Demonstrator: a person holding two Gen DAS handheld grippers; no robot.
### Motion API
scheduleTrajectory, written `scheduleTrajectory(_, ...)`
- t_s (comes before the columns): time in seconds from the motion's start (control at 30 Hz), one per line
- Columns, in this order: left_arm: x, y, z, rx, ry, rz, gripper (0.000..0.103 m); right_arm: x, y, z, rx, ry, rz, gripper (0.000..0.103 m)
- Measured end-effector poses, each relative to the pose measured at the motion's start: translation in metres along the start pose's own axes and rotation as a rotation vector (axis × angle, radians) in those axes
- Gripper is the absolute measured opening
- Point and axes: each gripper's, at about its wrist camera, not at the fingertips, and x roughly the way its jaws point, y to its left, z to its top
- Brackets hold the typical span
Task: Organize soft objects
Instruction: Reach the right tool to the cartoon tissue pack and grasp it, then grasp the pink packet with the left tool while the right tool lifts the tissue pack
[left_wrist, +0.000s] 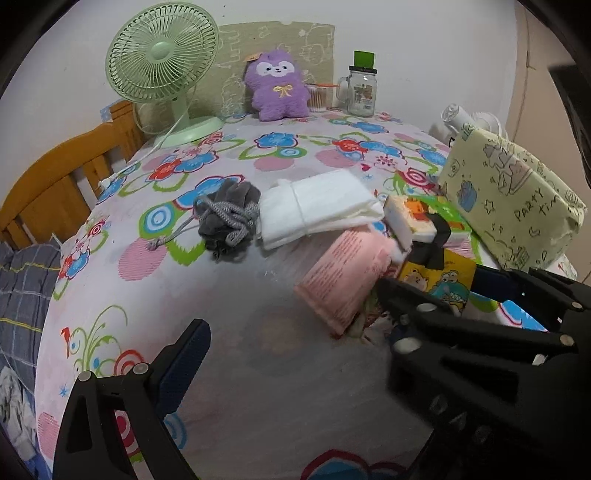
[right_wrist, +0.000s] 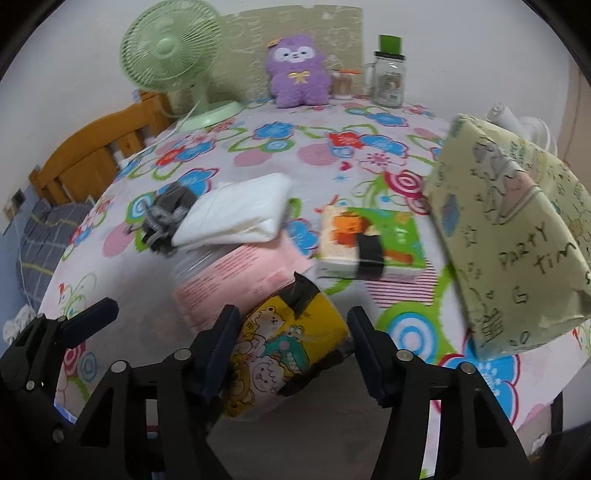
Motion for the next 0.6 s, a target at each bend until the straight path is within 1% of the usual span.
scheduleTrajectory(0.13, 0.006, -0.001, 0.006, -0.009, 0.006, -0.035, 0.1, 0.001, -0.012, 0.002, 0.037, 0.002, -0.005, 0.06)
scheduleTrajectory(0.33, 0.008, -0.014, 0.012, 0.064, -0.031, -0.025, 0.098, -0.001, -0.02, 0.006, 0.045, -0.018, -0.028, 0.059)
scheduleTrajectory(0.43, 0.008, -0.017, 0.015, 0.099, -0.047, -0.027, 0.095, 0.001, -0.024, 0.008, 0.053, -0.02, -0.031, 0.058)
scheduleTrajectory(0.5, 0.007, -0.018, 0.016, 0.115, -0.048, -0.041, 0.09, 0.003, -0.024, 0.009, 0.049, -0.019, -0.035, 0.058)
scheduleTrajectory(0.53, 0.005, -0.017, 0.017, 0.124, -0.049, -0.046, 0.09, 0.003, -0.023, 0.009, 0.047, -0.021, -0.042, 0.058)
scheduleTrajectory(0.57, 0.005, -0.017, 0.017, 0.131, -0.049, -0.042, 0.089, 0.003, -0.023, 0.01, 0.043, -0.026, -0.057, 0.051)
scheduleTrajectory(0.6, 0.004, -0.016, 0.018, 0.139, -0.044, -0.032, 0.087, 0.004, -0.024, 0.012, 0.037, -0.029, -0.084, 0.05)
